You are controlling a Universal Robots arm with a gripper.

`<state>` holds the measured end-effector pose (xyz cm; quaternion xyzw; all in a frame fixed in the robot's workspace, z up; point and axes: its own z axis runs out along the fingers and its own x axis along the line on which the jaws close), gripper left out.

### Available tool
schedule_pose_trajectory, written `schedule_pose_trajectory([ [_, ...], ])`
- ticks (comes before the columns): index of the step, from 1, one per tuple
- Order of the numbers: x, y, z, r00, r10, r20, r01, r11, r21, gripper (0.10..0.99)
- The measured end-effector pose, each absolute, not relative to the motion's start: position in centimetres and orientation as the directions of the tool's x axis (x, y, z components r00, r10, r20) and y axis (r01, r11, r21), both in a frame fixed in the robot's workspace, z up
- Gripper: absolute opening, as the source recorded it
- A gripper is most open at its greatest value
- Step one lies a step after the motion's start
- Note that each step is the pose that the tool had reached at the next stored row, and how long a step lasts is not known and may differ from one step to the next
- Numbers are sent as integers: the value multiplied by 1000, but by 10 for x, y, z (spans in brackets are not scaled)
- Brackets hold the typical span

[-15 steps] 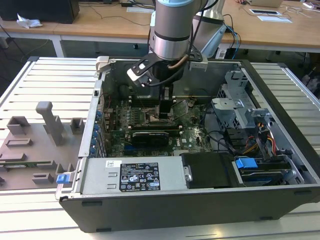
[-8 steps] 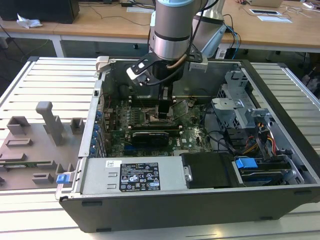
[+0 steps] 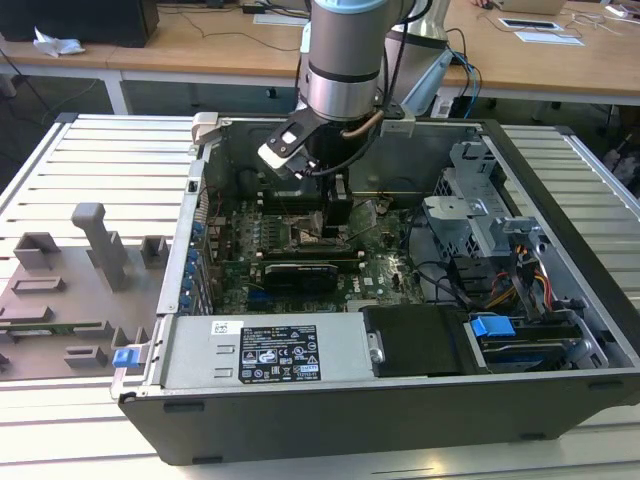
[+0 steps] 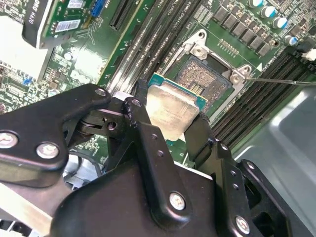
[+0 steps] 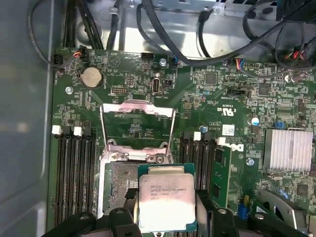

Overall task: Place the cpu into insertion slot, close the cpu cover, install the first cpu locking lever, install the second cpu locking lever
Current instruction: 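Place the cpu into insertion slot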

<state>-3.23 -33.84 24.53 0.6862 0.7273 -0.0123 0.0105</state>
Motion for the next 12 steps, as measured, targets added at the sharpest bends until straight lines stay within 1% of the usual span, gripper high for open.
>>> schedule_pose_trajectory([
  [5,-33,-322,243,-59,998,-32,998,58,-3,545],
  [12,-40,-320,234,-19,999,-32,1000,19,-3,545],
])
